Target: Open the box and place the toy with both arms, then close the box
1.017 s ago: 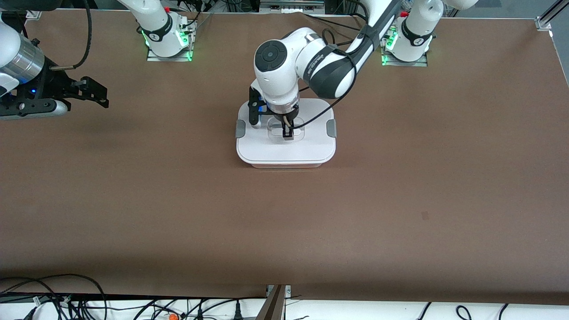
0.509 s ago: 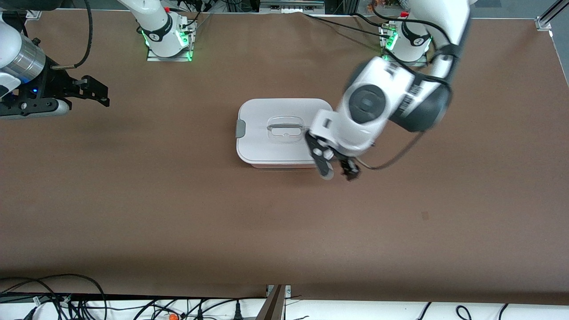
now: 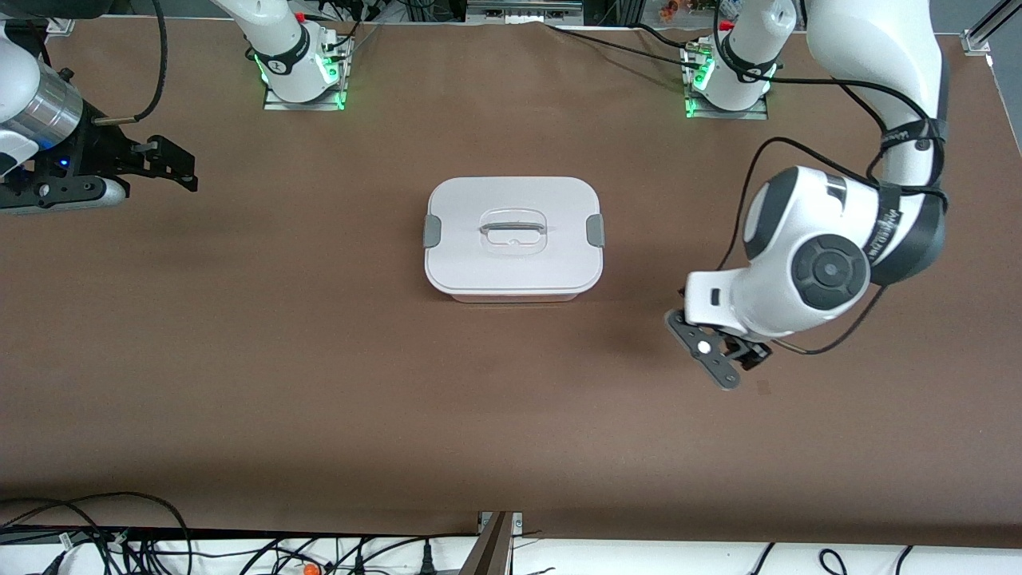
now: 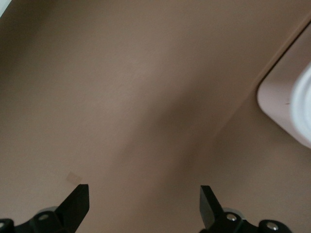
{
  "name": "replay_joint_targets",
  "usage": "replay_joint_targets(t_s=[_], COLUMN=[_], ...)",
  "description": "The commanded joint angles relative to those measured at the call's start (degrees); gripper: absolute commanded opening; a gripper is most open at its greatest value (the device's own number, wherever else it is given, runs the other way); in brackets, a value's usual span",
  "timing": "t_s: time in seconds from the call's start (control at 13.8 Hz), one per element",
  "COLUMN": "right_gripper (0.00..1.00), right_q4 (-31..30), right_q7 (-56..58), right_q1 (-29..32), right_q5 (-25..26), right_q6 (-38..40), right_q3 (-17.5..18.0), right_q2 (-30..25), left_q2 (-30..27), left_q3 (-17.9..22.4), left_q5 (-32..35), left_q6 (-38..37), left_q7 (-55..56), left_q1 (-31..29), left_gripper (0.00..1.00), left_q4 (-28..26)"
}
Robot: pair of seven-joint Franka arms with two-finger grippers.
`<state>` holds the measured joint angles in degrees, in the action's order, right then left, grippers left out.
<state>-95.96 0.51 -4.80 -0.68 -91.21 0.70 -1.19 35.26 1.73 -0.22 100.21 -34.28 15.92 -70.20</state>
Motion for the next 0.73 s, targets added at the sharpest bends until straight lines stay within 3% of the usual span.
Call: replay_joint_targets(t_s=[0.0, 0.29, 0.51, 0.65], right_gripper=[1.00, 1.00, 1.00, 1.00], right_q4=[0.3, 0.3, 0.3, 0.4], right_q7=[1.2, 1.2, 1.2, 1.4], right_q1=[1.0, 1.1, 1.1, 1.0], right_q5=[-0.8, -0.7, -0.7, 0.2], right_q6=[0.0, 0.0, 0.1, 0.5], right_q3=[0.7, 0.6, 0.6, 0.8], right_q2=[-0.3, -0.3, -0.2, -0.3], left_q2=[-0.2, -3.2, -8.4, -12.8], left_q3=[2.9, 6.8, 6.8, 6.7], left_q5=[-0.2, -0.2, -0.1, -0.8], left_q6=[-0.6, -0.7, -1.3, -1.9], left_q7=[0.7, 1.7, 17.8, 20.7], left_q1=[-0.4, -3.0, -4.5, -6.8], left_gripper=[1.00, 1.00, 1.00, 1.00], left_q4=[1.0, -0.3, -1.3, -3.7])
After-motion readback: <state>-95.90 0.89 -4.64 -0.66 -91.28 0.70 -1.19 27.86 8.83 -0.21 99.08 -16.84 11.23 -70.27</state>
